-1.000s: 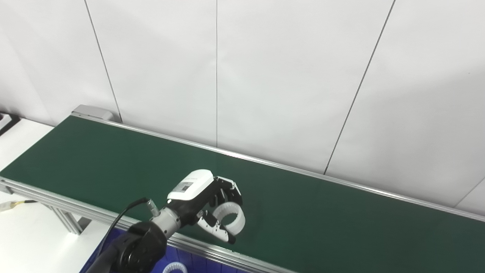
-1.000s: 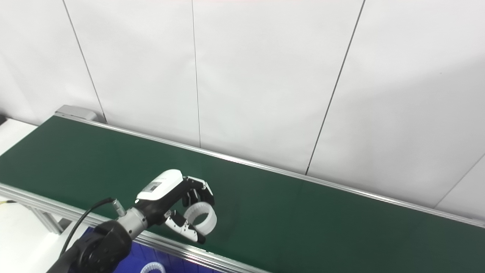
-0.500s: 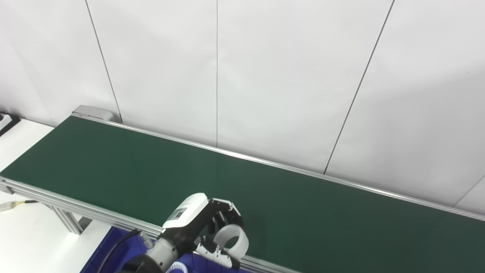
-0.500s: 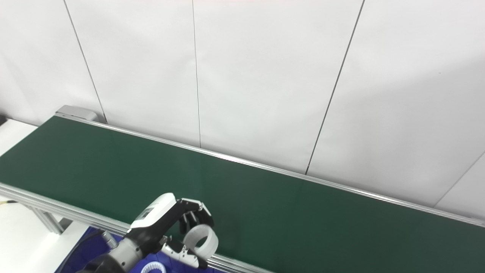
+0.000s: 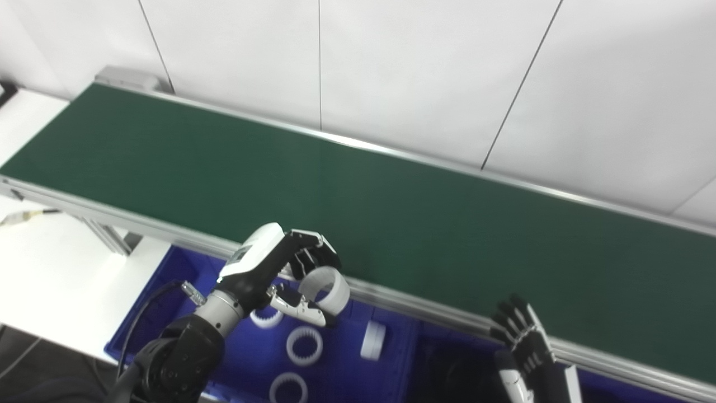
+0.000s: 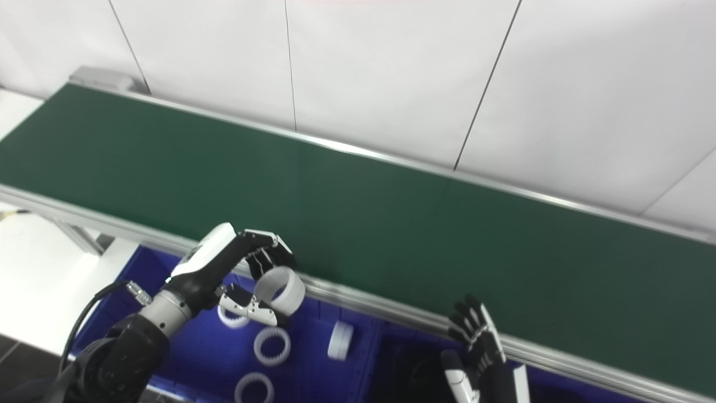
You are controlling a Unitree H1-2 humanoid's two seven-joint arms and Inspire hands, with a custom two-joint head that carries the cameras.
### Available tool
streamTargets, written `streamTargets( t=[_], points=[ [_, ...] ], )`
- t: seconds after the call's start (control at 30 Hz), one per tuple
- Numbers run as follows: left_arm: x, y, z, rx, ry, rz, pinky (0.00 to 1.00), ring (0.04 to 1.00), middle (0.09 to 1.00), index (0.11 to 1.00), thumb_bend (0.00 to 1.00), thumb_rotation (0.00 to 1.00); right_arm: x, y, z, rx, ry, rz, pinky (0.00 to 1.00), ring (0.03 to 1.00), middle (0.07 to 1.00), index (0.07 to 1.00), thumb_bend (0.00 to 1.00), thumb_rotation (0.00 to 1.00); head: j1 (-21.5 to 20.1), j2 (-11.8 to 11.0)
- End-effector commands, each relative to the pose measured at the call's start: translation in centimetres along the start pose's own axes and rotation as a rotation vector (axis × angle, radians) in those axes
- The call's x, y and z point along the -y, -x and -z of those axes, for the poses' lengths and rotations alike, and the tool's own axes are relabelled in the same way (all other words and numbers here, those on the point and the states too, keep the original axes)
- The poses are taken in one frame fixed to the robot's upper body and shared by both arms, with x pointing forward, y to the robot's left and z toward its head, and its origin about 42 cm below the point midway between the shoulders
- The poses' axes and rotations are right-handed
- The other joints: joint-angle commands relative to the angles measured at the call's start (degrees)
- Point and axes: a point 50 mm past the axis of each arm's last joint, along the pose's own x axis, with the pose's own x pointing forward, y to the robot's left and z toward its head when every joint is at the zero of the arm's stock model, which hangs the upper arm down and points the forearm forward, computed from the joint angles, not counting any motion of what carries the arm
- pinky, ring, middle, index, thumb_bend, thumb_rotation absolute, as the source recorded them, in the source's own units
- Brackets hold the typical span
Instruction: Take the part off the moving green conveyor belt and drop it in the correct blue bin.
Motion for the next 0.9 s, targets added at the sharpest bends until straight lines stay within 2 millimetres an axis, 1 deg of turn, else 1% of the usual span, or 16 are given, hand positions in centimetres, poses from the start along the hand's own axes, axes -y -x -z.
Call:
streamTargets(
  t=[0.0,0.1,0.2,0.3,0.43,0.67,0.77,0.87],
  points=[
    [-0.6,0.2,-0.4,0.015,-0.018,-0.065,0.41,0.462,0.498,0.484,0.48,0.00,0.4,-0.2,-1.1,0.026,-0.007,-0.003,0.75,0.826,0.866,0.908,0.62,0.69,0.56,1.00],
    [-0.4,0.4,0.0,-0.007,-0.014,-0.076,0.39,0.464,0.502,0.485,0.48,0.00,0.8,-0.1,-1.3,0.025,-0.005,-0.007,0.75,0.824,0.863,0.908,0.63,0.70,0.60,1.56],
    [-0.1,0.6,1.0,-0.029,-0.014,-0.079,0.37,0.462,0.508,0.488,0.48,0.00,1.1,0.0,-1.5,0.029,-0.003,-0.012,0.76,0.824,0.864,0.910,0.64,0.70,0.28,2.32],
    [0.2,0.7,1.8,-0.054,-0.021,-0.080,0.36,0.457,0.508,0.496,0.48,0.00,1.3,0.2,-1.7,0.028,-0.004,-0.008,0.75,0.824,0.867,0.912,0.63,0.69,0.11,2.61],
    [1.4,0.7,3.8,-0.111,-0.037,-0.070,0.38,0.443,0.493,0.508,0.48,0.00,1.4,0.4,-2.1,0.020,-0.012,0.012,0.74,0.817,0.862,0.905,0.65,0.69,0.08,3.23],
    [3.4,0.9,6.5,-0.219,-0.088,-0.034,0.35,0.424,0.487,0.524,0.48,0.00,1.6,0.6,-2.3,0.021,-0.010,0.015,0.73,0.811,0.862,0.906,0.64,0.68,0.20,3.53],
    [3.9,0.9,7.0,-0.250,-0.080,-0.016,0.35,0.420,0.481,0.531,0.47,0.00,1.6,0.6,-2.3,0.020,-0.006,0.014,0.73,0.810,0.859,0.906,0.64,0.69,0.20,3.57],
    [4.0,1.0,7.2,-0.261,-0.079,-0.007,0.35,0.414,0.478,0.537,0.47,0.00,1.6,0.6,-2.3,0.022,-0.011,0.012,0.73,0.811,0.858,0.903,0.63,0.67,-0.06,3.47]
  ],
)
